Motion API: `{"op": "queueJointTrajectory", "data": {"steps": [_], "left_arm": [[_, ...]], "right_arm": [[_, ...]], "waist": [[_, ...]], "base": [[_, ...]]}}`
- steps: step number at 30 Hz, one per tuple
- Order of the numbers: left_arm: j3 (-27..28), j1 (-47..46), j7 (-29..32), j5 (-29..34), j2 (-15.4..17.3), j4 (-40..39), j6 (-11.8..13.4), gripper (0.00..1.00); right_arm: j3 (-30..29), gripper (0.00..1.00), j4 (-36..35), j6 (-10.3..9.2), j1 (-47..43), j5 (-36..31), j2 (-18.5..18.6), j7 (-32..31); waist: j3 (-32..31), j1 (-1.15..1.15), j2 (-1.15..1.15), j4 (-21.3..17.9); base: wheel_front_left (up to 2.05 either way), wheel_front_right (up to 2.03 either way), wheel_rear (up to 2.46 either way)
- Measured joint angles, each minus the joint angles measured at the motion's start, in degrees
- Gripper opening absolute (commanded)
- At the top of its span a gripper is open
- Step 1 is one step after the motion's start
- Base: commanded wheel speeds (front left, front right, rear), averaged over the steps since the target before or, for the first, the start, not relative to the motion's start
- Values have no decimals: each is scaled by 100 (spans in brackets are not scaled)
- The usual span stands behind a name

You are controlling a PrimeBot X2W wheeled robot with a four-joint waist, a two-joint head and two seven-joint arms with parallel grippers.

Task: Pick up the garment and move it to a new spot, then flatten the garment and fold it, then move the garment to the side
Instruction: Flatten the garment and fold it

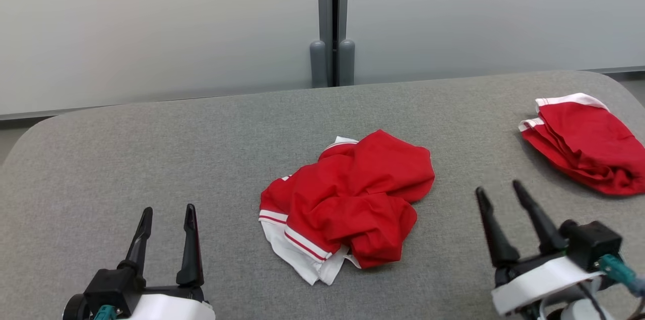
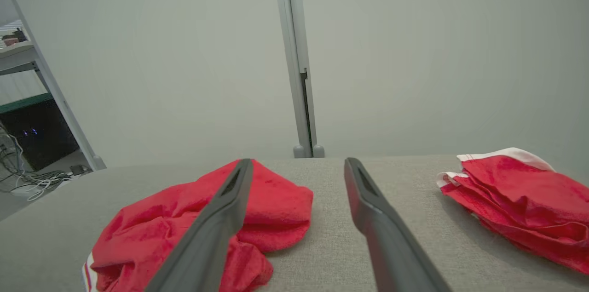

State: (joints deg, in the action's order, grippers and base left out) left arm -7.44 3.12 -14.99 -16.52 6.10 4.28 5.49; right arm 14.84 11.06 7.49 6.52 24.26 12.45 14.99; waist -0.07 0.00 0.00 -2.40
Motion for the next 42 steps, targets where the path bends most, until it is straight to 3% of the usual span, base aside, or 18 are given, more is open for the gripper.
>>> {"op": "queueJointTrajectory", "data": {"steps": [12,18,23,24,25,26,34,38,42], "left_arm": [[65,-21,0,46,-175,178,-197,100],[76,-109,0,58,-237,235,-241,100],[88,-109,0,69,-271,292,-276,100],[96,-109,0,79,-278,298,-288,100],[97,-109,0,80,-281,299,-288,100],[105,-109,0,80,-283,299,-289,100],[171,-107,0,97,-299,331,-342,100],[158,-106,-1,104,-307,354,-349,100],[163,-107,-1,105,-311,378,-389,100]], "right_arm": [[1907,100,688,0,453,1151,572,-985],[2347,100,1078,0,745,1538,568,-1582],[2472,100,1388,0,921,1615,557,-1629],[2495,58,1412,0,941,1615,556,-1586],[2514,35,1426,0,957,1621,549,-1543],[2543,0,1445,0,982,1639,546,-1507],[2587,0,1341,0,1163,1866,809,-1217],[2462,0,958,0,1187,2184,1187,-1200],[2346,0,538,0,1196,2418,1802,-1429]], "waist": [[55,0,0,413],[130,0,0,720],[170,0,0,956],[173,0,0,993],[175,0,0,1022],[175,0,0,1043],[146,0,0,931],[129,0,0,744],[126,0,0,516]], "base": [[0,0,0],[0,0,0],[0,0,0],[0,0,0],[0,0,0],[0,0,0],[0,0,0],[0,0,0],[0,0,0]]}}
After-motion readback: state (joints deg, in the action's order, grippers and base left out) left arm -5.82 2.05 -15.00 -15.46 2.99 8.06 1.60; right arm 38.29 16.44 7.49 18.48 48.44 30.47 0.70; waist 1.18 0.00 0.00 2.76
